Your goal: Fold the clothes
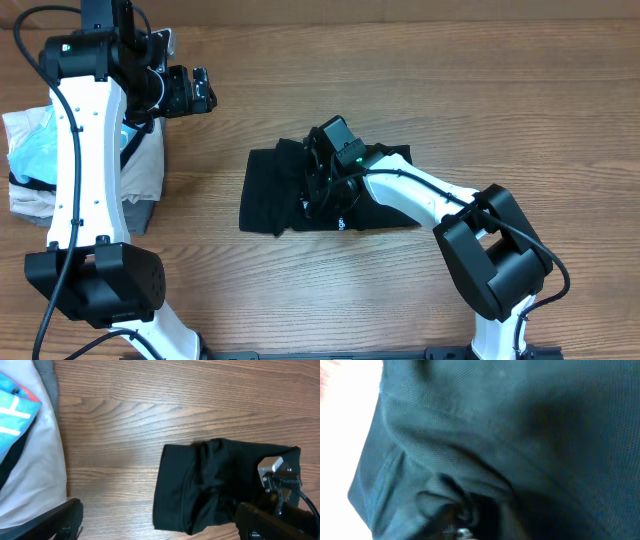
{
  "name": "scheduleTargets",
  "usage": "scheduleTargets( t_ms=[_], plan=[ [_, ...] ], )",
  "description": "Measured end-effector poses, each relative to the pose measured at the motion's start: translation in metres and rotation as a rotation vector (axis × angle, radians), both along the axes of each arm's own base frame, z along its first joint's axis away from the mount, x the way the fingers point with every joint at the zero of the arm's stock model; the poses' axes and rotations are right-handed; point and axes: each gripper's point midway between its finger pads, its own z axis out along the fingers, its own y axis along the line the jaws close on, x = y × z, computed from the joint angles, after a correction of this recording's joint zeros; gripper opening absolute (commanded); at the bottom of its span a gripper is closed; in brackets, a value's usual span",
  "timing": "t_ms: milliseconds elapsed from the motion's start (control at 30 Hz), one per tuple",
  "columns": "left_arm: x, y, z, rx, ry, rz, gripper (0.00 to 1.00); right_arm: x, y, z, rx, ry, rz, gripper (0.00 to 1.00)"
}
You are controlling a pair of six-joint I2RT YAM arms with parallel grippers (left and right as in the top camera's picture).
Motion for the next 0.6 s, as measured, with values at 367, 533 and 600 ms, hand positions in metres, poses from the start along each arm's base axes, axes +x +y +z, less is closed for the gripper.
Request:
scheduleTargets(
  t_ms=[367,533,600],
  plan=[
    [0.0,0.001,0.0,0.007,0.0,0.002,1.0,-0.016,-0.012,0.008,-0.043,0.045,0.016,0.42],
    [0.0,0.001,0.0,0.007,0.001,0.002,1.0,-0.024,0.0,0.049,0.062,0.025,0.058,0.31],
    [0.0,0.001,0.0,0.007,0.001,0.002,1.0,-0.029,0.007,0.062,0.106,0.022,0.082,0.29]
  ],
)
